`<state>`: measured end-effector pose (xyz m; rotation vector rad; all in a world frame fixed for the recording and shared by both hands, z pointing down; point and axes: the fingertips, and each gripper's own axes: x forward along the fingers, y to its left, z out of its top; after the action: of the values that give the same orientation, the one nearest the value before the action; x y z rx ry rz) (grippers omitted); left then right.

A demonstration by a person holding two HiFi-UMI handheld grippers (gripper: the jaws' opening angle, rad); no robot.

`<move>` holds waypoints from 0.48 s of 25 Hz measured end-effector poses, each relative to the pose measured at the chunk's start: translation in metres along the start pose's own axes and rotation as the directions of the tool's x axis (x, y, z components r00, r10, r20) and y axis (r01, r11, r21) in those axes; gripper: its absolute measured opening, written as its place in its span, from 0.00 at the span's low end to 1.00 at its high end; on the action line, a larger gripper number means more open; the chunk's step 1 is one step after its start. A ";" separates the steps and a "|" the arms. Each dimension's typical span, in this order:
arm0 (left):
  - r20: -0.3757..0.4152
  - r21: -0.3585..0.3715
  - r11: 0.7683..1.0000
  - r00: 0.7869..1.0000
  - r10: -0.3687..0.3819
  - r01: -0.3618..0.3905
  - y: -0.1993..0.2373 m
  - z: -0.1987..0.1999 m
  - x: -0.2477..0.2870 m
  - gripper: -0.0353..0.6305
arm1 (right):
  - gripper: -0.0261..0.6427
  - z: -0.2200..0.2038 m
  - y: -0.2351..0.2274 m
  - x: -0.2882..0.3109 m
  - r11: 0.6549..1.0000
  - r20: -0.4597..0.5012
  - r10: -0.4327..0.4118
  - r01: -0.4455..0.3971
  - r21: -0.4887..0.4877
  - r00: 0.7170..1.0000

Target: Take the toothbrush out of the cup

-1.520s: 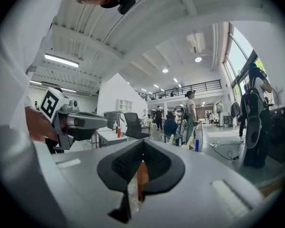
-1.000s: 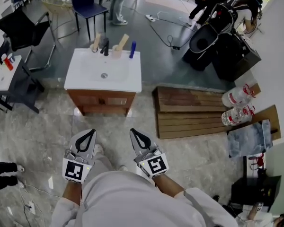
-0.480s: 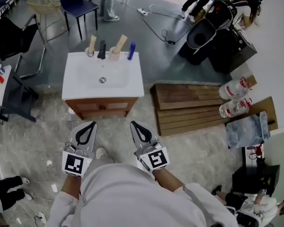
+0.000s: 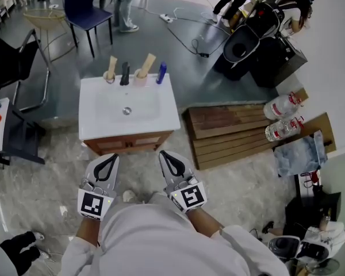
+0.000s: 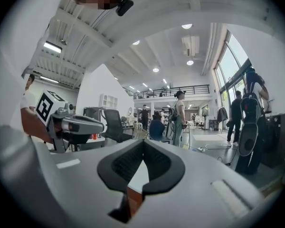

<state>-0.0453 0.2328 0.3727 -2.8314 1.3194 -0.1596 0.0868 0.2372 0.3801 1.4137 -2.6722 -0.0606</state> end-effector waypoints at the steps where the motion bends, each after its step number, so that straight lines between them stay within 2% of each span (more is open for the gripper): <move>1: -0.001 -0.007 1.000 1.000 0.000 0.000 0.004 -0.001 0.001 0.06 | 0.04 0.000 0.001 0.003 1.000 -0.002 0.000 0.000 0.001 1.000; 12: -0.030 -0.013 0.999 0.999 0.029 -0.030 0.026 -0.008 0.029 0.06 | 0.04 -0.013 -0.018 0.032 0.999 -0.009 0.038 -0.038 0.035 0.999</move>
<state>-0.0473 0.1946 0.3820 -2.8298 1.3723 -0.1936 0.0855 0.2003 0.3945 1.3686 -2.7044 -0.0033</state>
